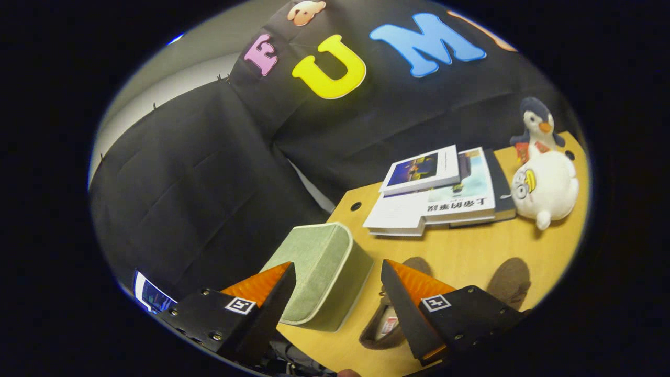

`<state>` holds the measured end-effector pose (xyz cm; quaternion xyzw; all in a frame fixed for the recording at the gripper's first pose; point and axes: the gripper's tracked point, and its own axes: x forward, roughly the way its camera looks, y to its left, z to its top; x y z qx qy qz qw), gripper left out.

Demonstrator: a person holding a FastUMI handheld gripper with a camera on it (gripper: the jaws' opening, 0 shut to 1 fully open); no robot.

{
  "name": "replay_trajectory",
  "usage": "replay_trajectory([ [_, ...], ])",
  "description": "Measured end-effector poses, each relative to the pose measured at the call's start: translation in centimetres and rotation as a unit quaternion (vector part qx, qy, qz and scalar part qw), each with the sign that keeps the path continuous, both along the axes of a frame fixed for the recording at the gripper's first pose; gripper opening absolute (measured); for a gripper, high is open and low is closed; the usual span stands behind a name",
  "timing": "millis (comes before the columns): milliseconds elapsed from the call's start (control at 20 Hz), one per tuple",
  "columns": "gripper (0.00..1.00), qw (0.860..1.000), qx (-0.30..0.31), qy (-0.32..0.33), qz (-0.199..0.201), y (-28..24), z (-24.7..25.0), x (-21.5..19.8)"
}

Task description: Open the storage box then place both shoes into the box .Put the left shoe in first, then the right shoe, with the right side of both shoes facing outward in a uniform manner.

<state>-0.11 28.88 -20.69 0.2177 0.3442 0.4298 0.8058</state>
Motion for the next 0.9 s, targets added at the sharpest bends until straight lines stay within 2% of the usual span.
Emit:
replay_trajectory([
  [150,0.99,0.997,0.025,0.047,0.05,2.8,-2.5,-1.4],
  [250,0.97,0.993,0.037,0.086,0.067,4.1,-4.4,-1.8],
  [600,0.97,0.973,0.083,0.186,0.105,7.9,-7.9,-3.7],
  [900,0.95,0.948,0.131,0.256,0.135,9.2,-7.9,-5.0],
])
